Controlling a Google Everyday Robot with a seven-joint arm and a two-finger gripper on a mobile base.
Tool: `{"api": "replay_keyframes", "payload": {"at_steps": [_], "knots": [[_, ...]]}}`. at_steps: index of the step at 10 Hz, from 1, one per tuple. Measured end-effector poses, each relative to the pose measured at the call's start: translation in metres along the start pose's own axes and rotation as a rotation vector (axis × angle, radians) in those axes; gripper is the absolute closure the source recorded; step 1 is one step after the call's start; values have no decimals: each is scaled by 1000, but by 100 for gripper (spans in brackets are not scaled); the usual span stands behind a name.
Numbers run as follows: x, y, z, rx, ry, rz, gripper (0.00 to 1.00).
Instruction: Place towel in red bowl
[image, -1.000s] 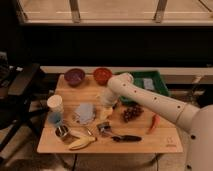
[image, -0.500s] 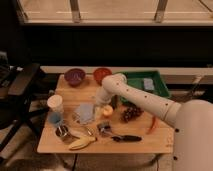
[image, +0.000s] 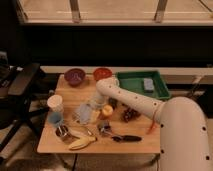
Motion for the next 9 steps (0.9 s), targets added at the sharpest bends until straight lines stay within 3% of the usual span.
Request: {"api": "replay_keyframes", "payload": {"at_steps": [1,2,9], "knots": [[3,1,4,-3,18,13,22],[4,6,7,-16,35,11,31],[5,5,-4,-1,38,9,98]]}}
